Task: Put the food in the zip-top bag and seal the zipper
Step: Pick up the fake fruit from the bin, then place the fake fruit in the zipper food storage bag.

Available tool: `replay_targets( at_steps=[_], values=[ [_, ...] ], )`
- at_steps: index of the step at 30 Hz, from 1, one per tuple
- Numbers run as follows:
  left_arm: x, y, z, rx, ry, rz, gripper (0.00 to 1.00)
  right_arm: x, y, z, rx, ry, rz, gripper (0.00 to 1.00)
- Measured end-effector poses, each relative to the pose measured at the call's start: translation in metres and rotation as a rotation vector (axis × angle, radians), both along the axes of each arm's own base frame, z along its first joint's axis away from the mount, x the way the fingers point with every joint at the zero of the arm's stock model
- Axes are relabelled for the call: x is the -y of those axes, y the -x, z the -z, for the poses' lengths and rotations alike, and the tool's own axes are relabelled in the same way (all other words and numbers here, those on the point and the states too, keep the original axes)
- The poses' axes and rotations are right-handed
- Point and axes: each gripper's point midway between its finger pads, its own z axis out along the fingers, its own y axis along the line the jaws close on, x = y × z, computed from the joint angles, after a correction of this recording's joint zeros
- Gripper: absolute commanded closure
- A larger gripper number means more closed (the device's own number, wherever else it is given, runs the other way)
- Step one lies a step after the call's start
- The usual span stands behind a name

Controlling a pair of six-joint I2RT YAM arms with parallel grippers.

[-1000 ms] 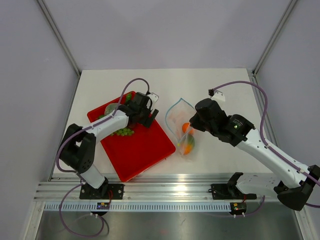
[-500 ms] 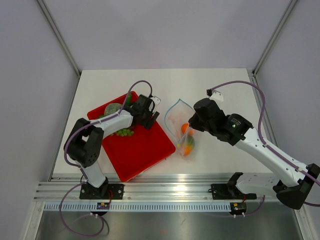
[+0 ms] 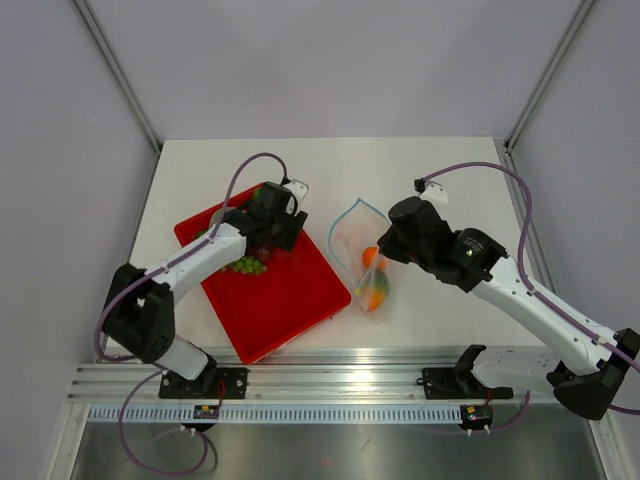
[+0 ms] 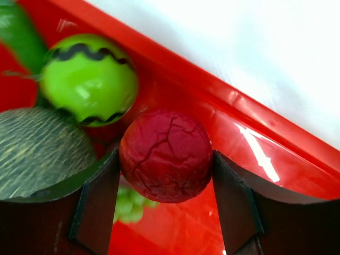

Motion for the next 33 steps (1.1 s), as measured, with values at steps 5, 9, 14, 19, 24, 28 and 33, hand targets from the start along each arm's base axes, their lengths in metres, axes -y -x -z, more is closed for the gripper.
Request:
replay_targets(
  at_steps=[5,9,14,19,24,28,33],
  values=[
    [-0.004,0.011,-0.061,0.064,0.087,-0.045,0.61,0.0,0.0,0.0,0.001,-0.002,0.0,1.0],
    [0.008,0.021,-0.123,0.113,0.231,-0.03,0.62,-0.001,-0.001,0.001,0.003,-0.005,-0.001,1.0],
    [0.044,0.05,-0.194,0.13,0.483,0.107,0.66,-0.004,-0.003,0.001,0.007,-0.012,-0.003,1.0],
    [0.09,0.087,-0.234,0.097,0.629,0.274,0.64,-0.006,-0.004,0.001,0.009,-0.014,-0.004,1.0],
    [0.125,0.122,-0.238,0.002,0.706,0.399,0.63,-0.006,-0.004,0.001,0.008,-0.015,-0.004,1.0],
    [0.138,0.125,-0.225,-0.053,0.705,0.413,0.5,-0.006,-0.004,0.001,0.007,-0.016,-0.006,1.0],
    [0.148,0.12,-0.206,-0.103,0.677,0.406,0.04,-0.006,-0.004,0.001,0.006,-0.019,-0.004,1.0]
  ],
)
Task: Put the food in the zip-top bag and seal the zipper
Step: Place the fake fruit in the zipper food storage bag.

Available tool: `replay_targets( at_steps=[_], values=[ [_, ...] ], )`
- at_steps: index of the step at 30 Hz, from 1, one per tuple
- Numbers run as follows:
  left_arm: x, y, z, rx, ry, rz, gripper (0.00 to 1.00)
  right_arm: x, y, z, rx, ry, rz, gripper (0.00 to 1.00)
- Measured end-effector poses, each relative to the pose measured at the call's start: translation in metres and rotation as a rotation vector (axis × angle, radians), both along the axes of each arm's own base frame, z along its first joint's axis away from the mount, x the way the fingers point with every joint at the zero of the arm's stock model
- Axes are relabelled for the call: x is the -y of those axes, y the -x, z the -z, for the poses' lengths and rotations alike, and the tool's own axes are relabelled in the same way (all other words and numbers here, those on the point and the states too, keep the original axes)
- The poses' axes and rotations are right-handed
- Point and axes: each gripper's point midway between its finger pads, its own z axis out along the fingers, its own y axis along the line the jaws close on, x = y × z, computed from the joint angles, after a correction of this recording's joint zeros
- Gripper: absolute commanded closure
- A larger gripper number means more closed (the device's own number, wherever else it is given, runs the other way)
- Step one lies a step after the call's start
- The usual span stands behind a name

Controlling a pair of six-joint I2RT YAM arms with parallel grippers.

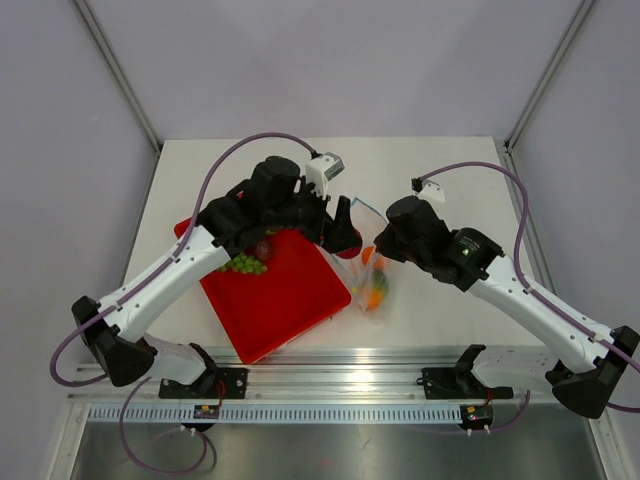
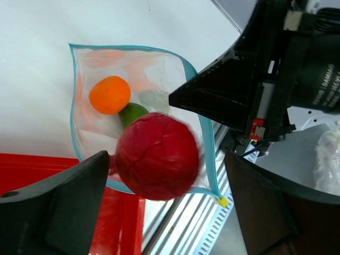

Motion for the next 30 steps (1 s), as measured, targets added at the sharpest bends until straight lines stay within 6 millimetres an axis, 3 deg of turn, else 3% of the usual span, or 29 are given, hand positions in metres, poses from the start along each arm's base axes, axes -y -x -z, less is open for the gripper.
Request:
replay_targets(
  at_steps=[5,11,16,20,24,27,30],
  values=[
    [0.001,-0.003,0.005,-0.015,-0.01,-0.011,0.01,0.0,0.0,0.0,-0.001,-0.004,0.002,1.0],
    [-0.004,-0.011,-0.01,0.029,-0.009,-0.057,0.01,0.0,0.0,0.0,-0.003,-0.005,0.003,1.0],
    [-0.03,-0.026,-0.026,0.116,-0.033,-0.202,0.01,0.0,0.0,0.0,-0.004,-0.005,0.003,1.0],
    [-0.076,-0.045,-0.042,0.18,-0.028,-0.401,0.01,0.0,0.0,0.0,-0.004,-0.005,0.003,1.0],
    [-0.129,-0.072,-0.044,0.156,-0.037,-0.615,0.05,0.0,0.0,0.0,-0.004,-0.005,0.003,1.0],
    [-0.16,-0.086,-0.023,0.11,-0.082,-0.75,0.13,0.0,0.001,0.0,-0.003,-0.006,0.003,1.0],
    [-0.189,-0.091,0.014,0.023,-0.151,-0.862,0.16,0.002,0.002,0.0,-0.001,-0.008,0.003,1.0]
  ],
)
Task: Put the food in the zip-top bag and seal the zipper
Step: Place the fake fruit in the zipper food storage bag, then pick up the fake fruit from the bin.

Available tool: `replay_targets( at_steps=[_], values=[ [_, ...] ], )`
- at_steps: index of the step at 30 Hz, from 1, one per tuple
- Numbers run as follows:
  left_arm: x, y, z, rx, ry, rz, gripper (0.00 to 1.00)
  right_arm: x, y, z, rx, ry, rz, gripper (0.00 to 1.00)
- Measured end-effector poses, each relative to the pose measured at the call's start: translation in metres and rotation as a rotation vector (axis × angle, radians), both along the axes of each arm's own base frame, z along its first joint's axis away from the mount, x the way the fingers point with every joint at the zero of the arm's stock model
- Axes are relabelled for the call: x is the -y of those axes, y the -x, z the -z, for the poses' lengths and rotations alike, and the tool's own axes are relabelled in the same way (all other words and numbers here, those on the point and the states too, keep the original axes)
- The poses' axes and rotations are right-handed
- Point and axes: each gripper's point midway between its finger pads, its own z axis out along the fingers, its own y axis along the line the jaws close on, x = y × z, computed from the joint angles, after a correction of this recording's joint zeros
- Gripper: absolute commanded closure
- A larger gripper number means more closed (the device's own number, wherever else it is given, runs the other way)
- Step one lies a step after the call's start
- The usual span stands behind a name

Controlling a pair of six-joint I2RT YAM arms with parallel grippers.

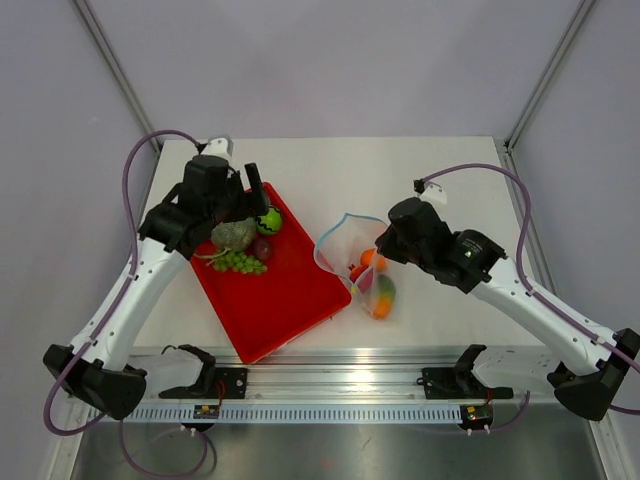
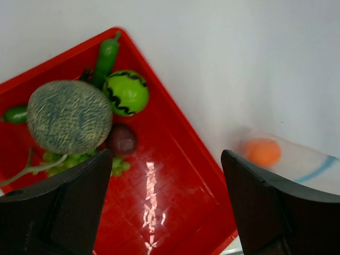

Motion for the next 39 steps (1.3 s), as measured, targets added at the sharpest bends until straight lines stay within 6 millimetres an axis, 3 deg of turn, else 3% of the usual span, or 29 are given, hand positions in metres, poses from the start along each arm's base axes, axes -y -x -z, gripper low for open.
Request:
replay_targets(
  at_steps=[4,7,13,15,17,20,23,26,32,39],
  values=[
    [-0.035,0.001,0.051,-0.134,-0.078,-0.138,0.2,0.001,0.001,-0.001,0.001,-0.002,0.0,1.0],
    [-0.047,0.003,0.081,-0.214,-0.145,-0.177,0.29,0.001,0.001,0.001,0.0,-0.001,0.0,1.0],
    [-0.041,0.012,0.137,-0.324,-0.156,-0.181,0.4,0.002,0.002,0.002,-0.002,-0.003,0.001,1.0],
    [-0.034,0.016,0.154,-0.351,-0.158,-0.186,0.38,0.001,0.002,0.002,-0.003,-0.007,-0.001,1.0],
    [-0.022,0.018,0.168,-0.374,-0.172,-0.191,0.3,-0.001,0.002,0.002,-0.003,-0.013,-0.007,1.0],
    [-0.005,0.012,0.187,-0.387,-0.175,-0.232,0.28,-0.002,0.002,0.002,-0.004,-0.017,-0.01,1.0],
    [-0.004,0.006,0.209,-0.407,-0.207,-0.309,0.28,-0.002,0.002,0.002,-0.004,-0.018,-0.01,1.0],
    [-0.01,-0.002,0.22,-0.404,-0.251,-0.366,0.27,0.0,0.004,0.001,-0.003,-0.02,-0.007,1.0],
    [-0.011,-0.022,0.224,-0.359,-0.288,-0.399,0.27,0.006,0.008,-0.001,0.0,-0.025,0.002,1.0],
    [-0.012,-0.029,0.243,-0.377,-0.327,-0.39,0.23,0.005,0.008,0.001,-0.005,-0.02,0.001,1.0]
  ],
)
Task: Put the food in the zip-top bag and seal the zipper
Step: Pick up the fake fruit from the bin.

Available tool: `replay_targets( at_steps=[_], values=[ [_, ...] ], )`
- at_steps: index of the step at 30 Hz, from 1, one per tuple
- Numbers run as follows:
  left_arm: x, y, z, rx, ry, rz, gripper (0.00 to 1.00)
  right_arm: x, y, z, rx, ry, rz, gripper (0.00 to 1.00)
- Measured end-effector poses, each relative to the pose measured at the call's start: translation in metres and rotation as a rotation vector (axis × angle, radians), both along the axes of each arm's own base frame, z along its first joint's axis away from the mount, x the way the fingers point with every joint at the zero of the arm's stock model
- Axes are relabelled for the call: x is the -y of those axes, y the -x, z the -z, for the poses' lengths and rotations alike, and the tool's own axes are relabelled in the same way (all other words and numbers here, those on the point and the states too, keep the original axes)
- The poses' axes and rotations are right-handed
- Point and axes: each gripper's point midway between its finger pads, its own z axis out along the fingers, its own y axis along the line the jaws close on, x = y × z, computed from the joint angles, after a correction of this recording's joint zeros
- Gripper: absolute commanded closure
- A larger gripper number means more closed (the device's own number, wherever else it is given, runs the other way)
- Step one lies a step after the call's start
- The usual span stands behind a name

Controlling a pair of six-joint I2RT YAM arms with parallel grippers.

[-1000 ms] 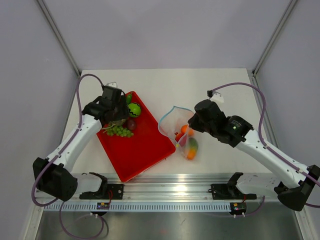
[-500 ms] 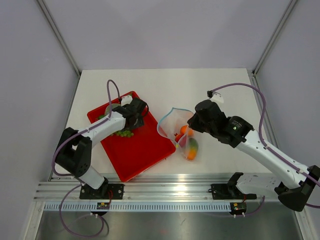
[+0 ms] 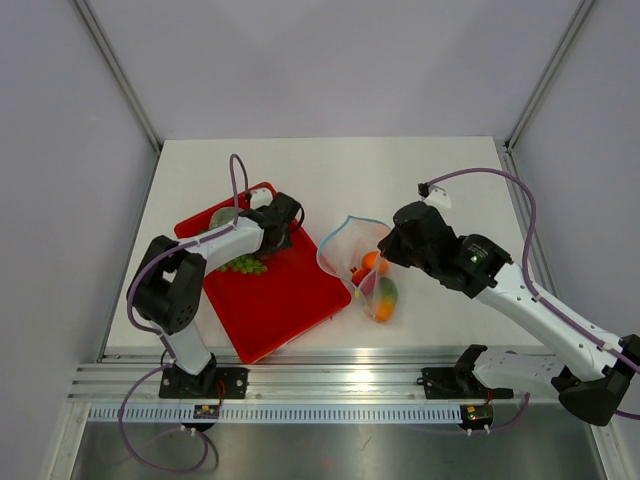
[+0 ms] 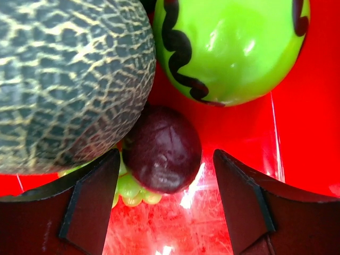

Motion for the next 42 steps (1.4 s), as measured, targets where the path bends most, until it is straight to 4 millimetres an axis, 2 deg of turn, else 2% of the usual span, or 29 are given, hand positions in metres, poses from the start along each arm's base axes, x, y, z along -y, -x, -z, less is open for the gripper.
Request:
replay_targets(
  at_steps=[3,12,19,22,28,32,35,42],
  values=[
    [0.0,-0.004,0.003,0.005,0.0,0.004,0.22,0.0,0.0,0.0,-0.001,0.001,0.0,1.0],
    [0.002,-0.012,0.005,0.023,0.008,0.011,0.48,0.0,0.0,0.001,-0.003,0.003,0.001,1.0],
    [0.0,-0.007,0.001,0.031,0.02,0.014,0.54,0.001,0.001,0.002,-0.007,0.005,0.002,1.0],
    [0.0,0.002,-0.015,0.049,0.037,0.028,0.55,0.001,0.001,0.002,-0.008,0.005,0.003,1.0],
    [0.018,0.013,-0.074,0.164,0.132,0.12,0.55,0.001,0.001,0.002,-0.008,0.003,0.003,1.0],
    [0.022,0.02,-0.101,0.216,0.183,0.165,0.55,0.001,0.002,0.002,-0.01,0.0,0.006,1.0],
    [0.021,0.025,-0.11,0.225,0.193,0.189,0.55,0.001,0.002,0.003,-0.011,0.0,0.006,1.0],
    [0.026,0.035,-0.113,0.191,0.208,0.263,0.55,0.001,0.002,0.004,-0.013,-0.003,0.009,1.0]
  ],
)
